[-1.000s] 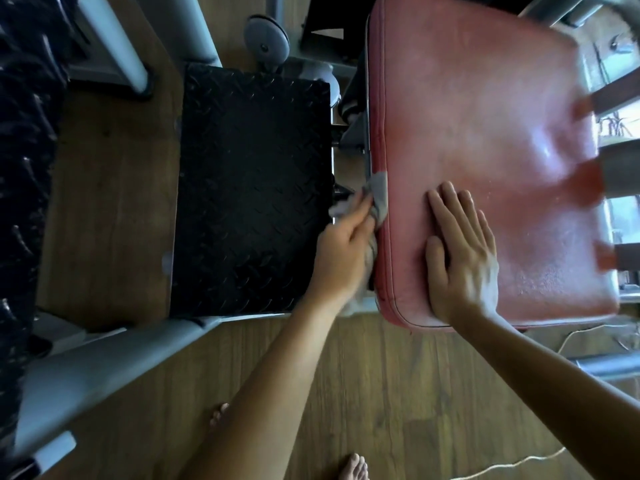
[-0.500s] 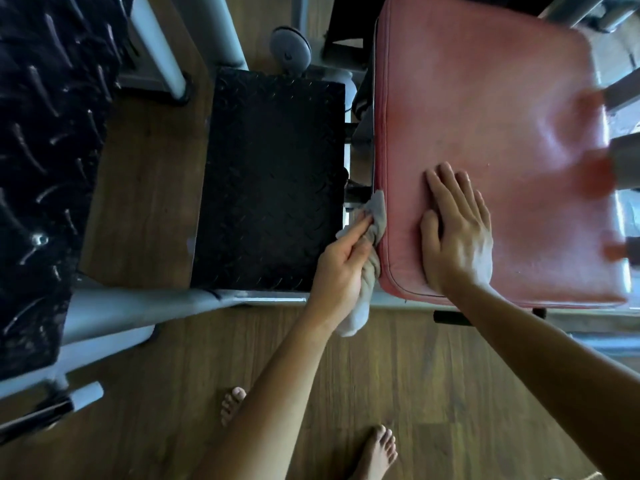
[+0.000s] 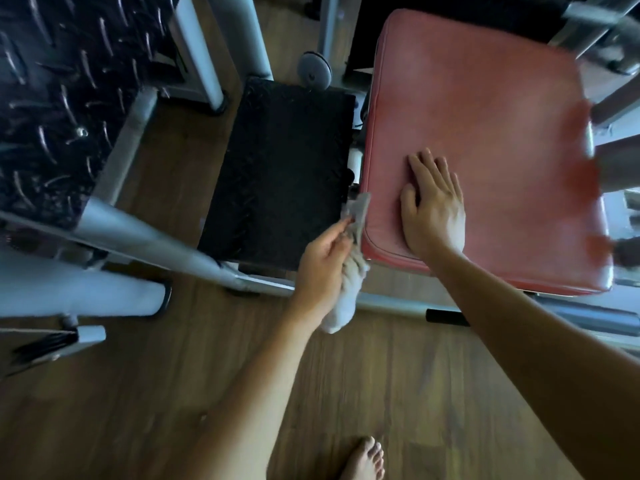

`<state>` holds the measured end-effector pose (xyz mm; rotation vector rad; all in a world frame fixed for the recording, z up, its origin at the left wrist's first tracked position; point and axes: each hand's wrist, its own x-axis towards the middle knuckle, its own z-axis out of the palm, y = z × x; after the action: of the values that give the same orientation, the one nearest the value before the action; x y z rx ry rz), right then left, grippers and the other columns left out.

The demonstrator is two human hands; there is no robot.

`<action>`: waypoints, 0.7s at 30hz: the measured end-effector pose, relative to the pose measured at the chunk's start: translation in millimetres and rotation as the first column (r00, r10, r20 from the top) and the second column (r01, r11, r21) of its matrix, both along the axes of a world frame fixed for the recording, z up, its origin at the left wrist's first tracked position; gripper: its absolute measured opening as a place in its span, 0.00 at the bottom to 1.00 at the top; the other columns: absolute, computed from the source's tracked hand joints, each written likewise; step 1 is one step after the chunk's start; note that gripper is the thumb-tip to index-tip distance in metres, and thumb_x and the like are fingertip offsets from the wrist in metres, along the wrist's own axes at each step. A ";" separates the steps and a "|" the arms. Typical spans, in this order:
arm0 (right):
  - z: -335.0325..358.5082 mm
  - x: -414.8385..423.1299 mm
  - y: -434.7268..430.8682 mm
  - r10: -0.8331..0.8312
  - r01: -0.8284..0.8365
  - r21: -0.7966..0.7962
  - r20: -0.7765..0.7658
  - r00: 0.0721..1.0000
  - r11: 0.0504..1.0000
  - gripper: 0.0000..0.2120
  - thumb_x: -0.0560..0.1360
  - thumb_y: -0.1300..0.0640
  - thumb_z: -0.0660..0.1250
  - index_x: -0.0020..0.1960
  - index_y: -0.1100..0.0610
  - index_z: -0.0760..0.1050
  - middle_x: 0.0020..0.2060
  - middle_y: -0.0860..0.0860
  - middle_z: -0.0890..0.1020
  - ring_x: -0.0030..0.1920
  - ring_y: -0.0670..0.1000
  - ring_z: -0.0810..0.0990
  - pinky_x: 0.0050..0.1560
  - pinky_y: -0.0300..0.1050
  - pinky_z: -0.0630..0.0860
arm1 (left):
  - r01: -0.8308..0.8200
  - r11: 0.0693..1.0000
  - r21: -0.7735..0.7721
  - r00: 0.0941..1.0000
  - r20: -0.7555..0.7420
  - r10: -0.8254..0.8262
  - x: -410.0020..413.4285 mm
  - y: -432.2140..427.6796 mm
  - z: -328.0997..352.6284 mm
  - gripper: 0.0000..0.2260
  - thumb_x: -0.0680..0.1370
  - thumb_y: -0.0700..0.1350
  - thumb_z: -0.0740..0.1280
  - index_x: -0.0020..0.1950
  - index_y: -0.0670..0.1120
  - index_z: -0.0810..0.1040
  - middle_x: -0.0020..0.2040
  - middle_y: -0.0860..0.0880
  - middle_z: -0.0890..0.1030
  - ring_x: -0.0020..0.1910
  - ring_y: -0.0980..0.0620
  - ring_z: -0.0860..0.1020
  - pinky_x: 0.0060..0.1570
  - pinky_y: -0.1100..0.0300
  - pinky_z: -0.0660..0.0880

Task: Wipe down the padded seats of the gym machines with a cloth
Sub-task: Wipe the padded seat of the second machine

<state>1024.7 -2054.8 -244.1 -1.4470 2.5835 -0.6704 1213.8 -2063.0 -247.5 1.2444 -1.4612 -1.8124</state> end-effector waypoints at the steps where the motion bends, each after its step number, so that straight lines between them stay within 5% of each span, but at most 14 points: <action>1: -1.2 -1.4 0.6 0.018 -0.018 0.007 0.001 1.000 1.000 0.24 0.82 0.55 0.55 0.78 0.51 0.65 0.79 0.49 0.63 0.81 0.53 0.55 0.81 0.49 0.49 | -0.029 1.000 0.004 0.999 -0.030 0.029 -8.7 9.3 -0.1 0.17 0.86 0.40 0.58 0.75 0.44 0.70 0.72 0.50 0.75 0.69 0.60 0.73 0.70 0.65 0.68; 6: -8.2 0.6 -0.5 0.003 -0.004 -0.032 -0.038 0.999 0.999 0.24 0.82 0.56 0.53 0.78 0.53 0.66 0.78 0.52 0.64 0.80 0.56 0.57 0.80 0.51 0.51 | -0.105 0.994 0.034 0.984 -0.144 0.109 -25.1 26.3 -10.1 0.19 0.86 0.40 0.57 0.77 0.46 0.66 0.78 0.58 0.63 0.77 0.66 0.59 0.75 0.70 0.57; 13: -12.3 4.6 -2.4 -0.031 0.026 -0.068 -0.070 0.997 0.997 0.25 0.81 0.59 0.53 0.77 0.53 0.68 0.77 0.51 0.66 0.80 0.56 0.59 0.80 0.49 0.52 | -0.040 0.987 0.154 0.989 -0.138 0.061 -38.8 -38.2 -34.6 0.17 0.86 0.45 0.56 0.74 0.47 0.73 0.68 0.49 0.79 0.68 0.54 0.77 0.72 0.50 0.71; 21: -11.1 5.9 -2.8 -0.042 0.035 -0.071 -0.096 0.994 0.997 0.26 0.79 0.59 0.54 0.76 0.54 0.68 0.77 0.51 0.68 0.79 0.56 0.61 0.80 0.51 0.55 | -0.099 0.984 0.150 0.990 -0.081 0.112 -18.7 17.1 -19.8 0.18 0.85 0.37 0.58 0.75 0.43 0.70 0.72 0.53 0.74 0.66 0.70 0.72 0.63 0.78 0.64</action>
<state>1030.7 -2057.6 -255.2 -1.4893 2.6938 -0.7185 1195.1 -2045.9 -267.2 1.2680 -1.2105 -1.9051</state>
